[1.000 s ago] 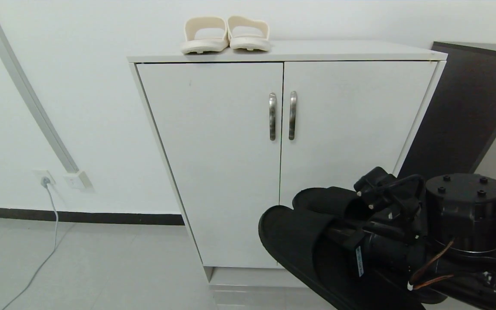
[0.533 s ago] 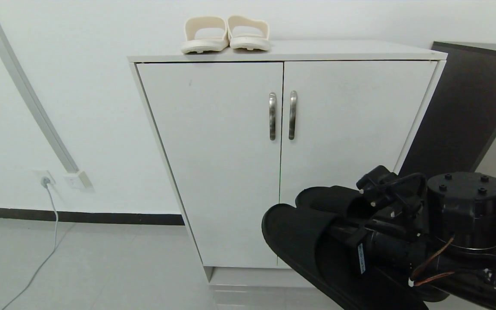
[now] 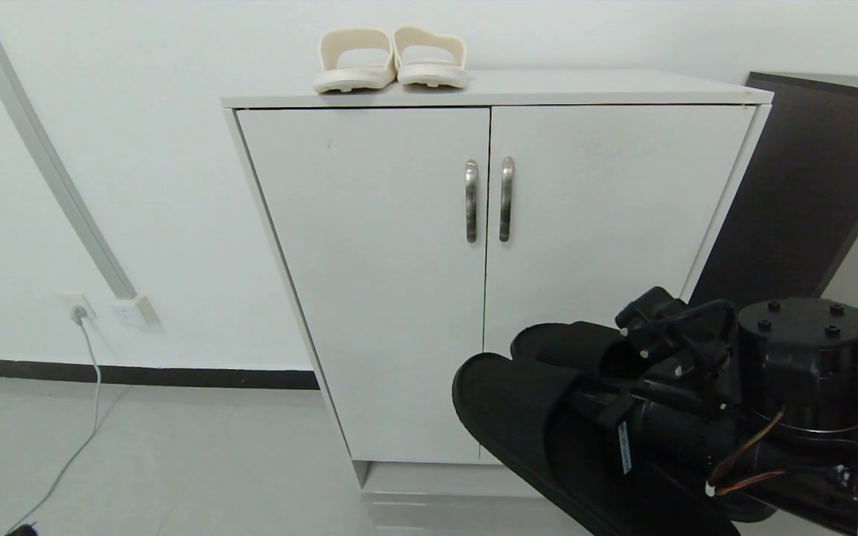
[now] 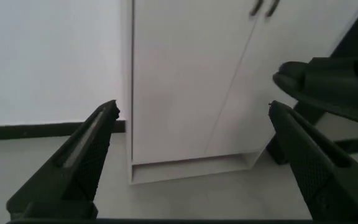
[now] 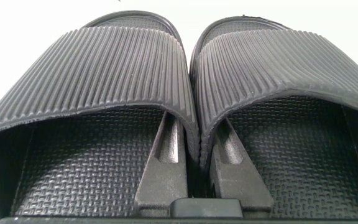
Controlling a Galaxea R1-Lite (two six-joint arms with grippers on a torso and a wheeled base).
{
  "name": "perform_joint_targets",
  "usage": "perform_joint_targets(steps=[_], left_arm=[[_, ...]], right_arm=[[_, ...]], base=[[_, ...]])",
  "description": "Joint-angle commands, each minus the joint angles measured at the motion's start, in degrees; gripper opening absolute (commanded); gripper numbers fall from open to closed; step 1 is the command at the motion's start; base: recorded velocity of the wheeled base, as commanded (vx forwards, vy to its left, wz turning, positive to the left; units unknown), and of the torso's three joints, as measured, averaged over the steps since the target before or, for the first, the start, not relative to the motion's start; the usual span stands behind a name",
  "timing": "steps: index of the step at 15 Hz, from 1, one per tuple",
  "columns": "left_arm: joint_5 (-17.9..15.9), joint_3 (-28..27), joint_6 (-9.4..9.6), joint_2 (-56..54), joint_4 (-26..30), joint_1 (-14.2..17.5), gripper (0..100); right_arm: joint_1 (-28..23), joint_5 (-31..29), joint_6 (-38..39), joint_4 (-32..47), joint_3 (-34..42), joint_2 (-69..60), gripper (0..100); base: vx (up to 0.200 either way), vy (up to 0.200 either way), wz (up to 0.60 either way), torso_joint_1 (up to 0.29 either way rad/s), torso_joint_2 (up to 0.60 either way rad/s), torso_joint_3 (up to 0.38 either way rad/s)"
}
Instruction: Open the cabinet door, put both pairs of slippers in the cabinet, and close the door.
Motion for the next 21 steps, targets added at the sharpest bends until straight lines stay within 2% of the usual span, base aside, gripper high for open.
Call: perform_joint_targets(steps=[1, 2, 5, 6, 8, 9, 10, 12, 14, 15, 16, 18, 20, 21], left_arm=[[-4.15, -2.56, 0.33, 14.30, -7.24, -0.54, 100], [-5.03, -3.18, 0.42, 18.34, -10.14, -1.51, 100], [-4.94, -5.11, 0.33, 30.12, -20.07, -7.57, 100], [-4.94, -5.20, 0.33, 30.91, -20.86, -7.83, 100], [-4.68, -8.19, 0.33, 40.22, -28.16, -13.99, 100], [-4.59, -9.33, 0.33, 42.60, -29.48, -16.10, 100], [-4.41, -10.03, 0.25, 44.00, -29.83, -17.50, 100], [-3.18, -14.43, -0.46, 48.49, -30.09, -22.51, 100], [-3.09, -18.65, -2.65, 50.68, -30.09, -25.32, 100], [-3.18, -22.52, -4.76, 53.32, -30.27, -27.61, 100], [-3.27, -24.71, -5.64, 54.73, -30.53, -28.49, 100], [-3.01, -29.37, -5.55, 59.21, -31.41, -29.28, 100], [-2.92, -32.18, -3.27, 62.55, -31.41, -29.46, 100], [-3.01, -33.59, -2.92, 63.69, -31.41, -30.33, 100]], right_arm=[[0.03, 0.07, 0.05, -0.01, -0.09, 0.11, 0], [0.03, 0.07, 0.05, -0.09, -0.09, 0.11, 0], [0.03, 0.07, 0.05, -0.09, 0.00, -0.50, 0], [0.03, 0.07, -0.03, -0.01, 0.00, -0.59, 0], [0.03, 0.15, 0.05, -0.09, 0.00, -0.33, 0], [0.03, 0.15, 0.05, -0.01, 0.00, -0.33, 0], [0.03, 0.15, 0.05, -0.01, 0.00, -0.33, 0], [0.21, 0.07, 0.05, -0.01, -0.09, -0.50, 0], [0.21, 0.15, 0.05, -0.01, 0.00, -0.50, 0], [0.03, 0.95, 0.05, -0.01, 0.17, -0.68, 0], [-0.05, 1.30, 0.05, -0.01, 0.26, -0.85, 0], [-0.76, 1.30, 0.14, -0.09, 0.26, -0.77, 0], [-1.37, 2.00, 0.14, -0.01, 0.35, -0.59, 0], [-1.64, 2.62, 0.14, -0.01, 0.53, -0.59, 0]], base=[[0.000, 0.000, 0.00, 0.000, 0.00, 0.000], [0.000, 0.000, 0.00, 0.000, 0.00, 0.000], [0.000, 0.000, 0.00, 0.000, 0.00, 0.000], [0.000, 0.000, 0.00, 0.000, 0.00, 0.000], [0.000, 0.000, 0.00, 0.000, 0.00, 0.000], [0.000, 0.000, 0.00, 0.000, 0.00, 0.000], [0.000, 0.000, 0.00, 0.000, 0.00, 0.000], [0.000, 0.000, 0.00, 0.000, 0.00, 0.000], [0.000, 0.000, 0.00, 0.000, 0.00, 0.000], [0.000, 0.000, 0.00, 0.000, 0.00, 0.000], [0.000, 0.000, 0.00, 0.000, 0.00, 0.000], [0.000, 0.000, 0.00, 0.000, 0.00, 0.000], [0.000, 0.000, 0.00, 0.000, 0.00, 0.000], [0.000, 0.000, 0.00, 0.000, 0.00, 0.000]])
